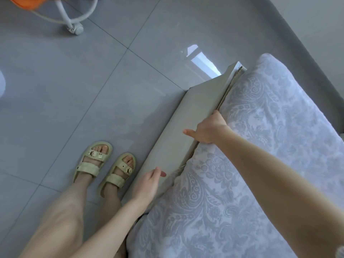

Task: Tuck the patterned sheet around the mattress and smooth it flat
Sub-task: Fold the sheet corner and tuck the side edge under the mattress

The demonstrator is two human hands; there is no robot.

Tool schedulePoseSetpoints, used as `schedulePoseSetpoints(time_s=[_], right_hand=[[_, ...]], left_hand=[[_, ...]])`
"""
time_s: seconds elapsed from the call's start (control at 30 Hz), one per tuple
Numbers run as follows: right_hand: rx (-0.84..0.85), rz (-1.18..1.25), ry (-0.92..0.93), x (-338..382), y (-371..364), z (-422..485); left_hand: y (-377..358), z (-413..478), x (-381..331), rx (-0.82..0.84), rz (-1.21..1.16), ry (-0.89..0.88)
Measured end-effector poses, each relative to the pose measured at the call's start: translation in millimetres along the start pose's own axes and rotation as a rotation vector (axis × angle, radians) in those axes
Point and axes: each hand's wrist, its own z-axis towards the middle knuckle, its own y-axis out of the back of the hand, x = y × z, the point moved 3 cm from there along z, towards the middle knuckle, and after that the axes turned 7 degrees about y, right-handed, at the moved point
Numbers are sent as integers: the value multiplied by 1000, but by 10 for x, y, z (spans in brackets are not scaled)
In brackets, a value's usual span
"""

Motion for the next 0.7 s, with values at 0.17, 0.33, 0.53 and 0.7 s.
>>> schedulePoseSetpoints(time_s=[0.17,0.33,0.53,0.7], right_hand=[[-375,138,23,385,-133,-375],[-526,186,113,875,-524,-774],[-229,160,149,1206,-377,-672],[19,176,105,1505,-519,-403]], left_hand=[[81,60,233,203,-28,83],[-17,49,454,248,-171,85],[55,-143,763,277,-180,105],[144,114,902,272,72,47]])
